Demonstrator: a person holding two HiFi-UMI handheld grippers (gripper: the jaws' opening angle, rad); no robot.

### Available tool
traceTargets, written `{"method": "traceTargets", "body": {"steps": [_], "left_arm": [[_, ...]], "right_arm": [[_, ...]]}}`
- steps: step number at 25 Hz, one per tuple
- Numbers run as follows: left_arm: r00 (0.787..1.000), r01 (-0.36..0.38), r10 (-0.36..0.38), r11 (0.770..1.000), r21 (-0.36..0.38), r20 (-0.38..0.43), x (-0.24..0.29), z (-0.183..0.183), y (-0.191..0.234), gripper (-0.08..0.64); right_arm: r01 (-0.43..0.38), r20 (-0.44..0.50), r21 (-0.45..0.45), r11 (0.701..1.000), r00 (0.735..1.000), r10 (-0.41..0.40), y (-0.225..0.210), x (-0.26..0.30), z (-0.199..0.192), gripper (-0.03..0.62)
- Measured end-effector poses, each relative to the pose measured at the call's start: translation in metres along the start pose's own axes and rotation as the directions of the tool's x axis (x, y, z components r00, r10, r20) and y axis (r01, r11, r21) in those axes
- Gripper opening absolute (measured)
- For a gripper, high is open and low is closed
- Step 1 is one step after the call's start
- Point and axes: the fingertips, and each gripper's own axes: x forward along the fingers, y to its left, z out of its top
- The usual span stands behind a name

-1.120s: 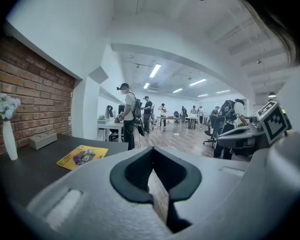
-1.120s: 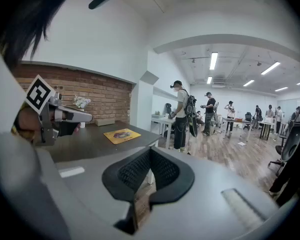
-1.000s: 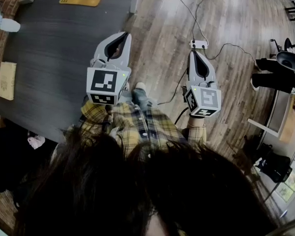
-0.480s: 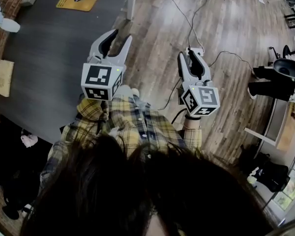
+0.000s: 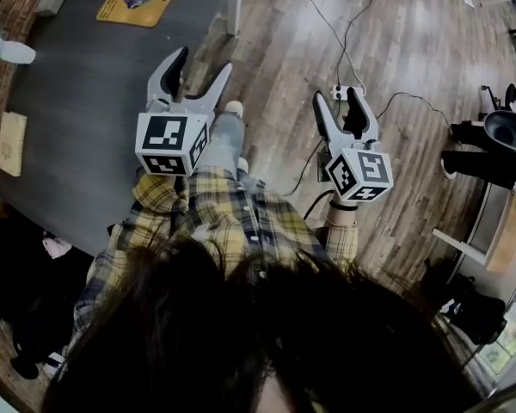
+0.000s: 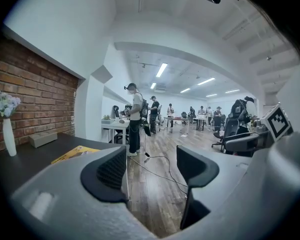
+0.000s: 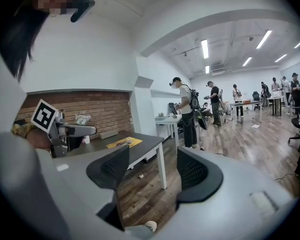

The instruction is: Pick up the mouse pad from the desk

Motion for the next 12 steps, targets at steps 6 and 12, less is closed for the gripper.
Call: {"method": "traceTargets", "body": {"steps": [6, 12], "left_arm": [[1.0, -0.006, 0.007, 1.0, -0.022, 0.005, 0.061, 0.014, 0.027, 0.331], [1.0, -0.025, 0.025, 0.999, -0.034, 0.009, 0.124, 0.033, 0.079, 0.356]], "right_arm": [[-0.009, -0.018, -0.015, 1.0, 1.0, 0.009, -0.024, 0.056, 0.018, 0.284], [-0.029, -0.017, -0.019, 0.999, 0.999, 0.029, -0.036, 0.135, 0.046, 0.304]]}}
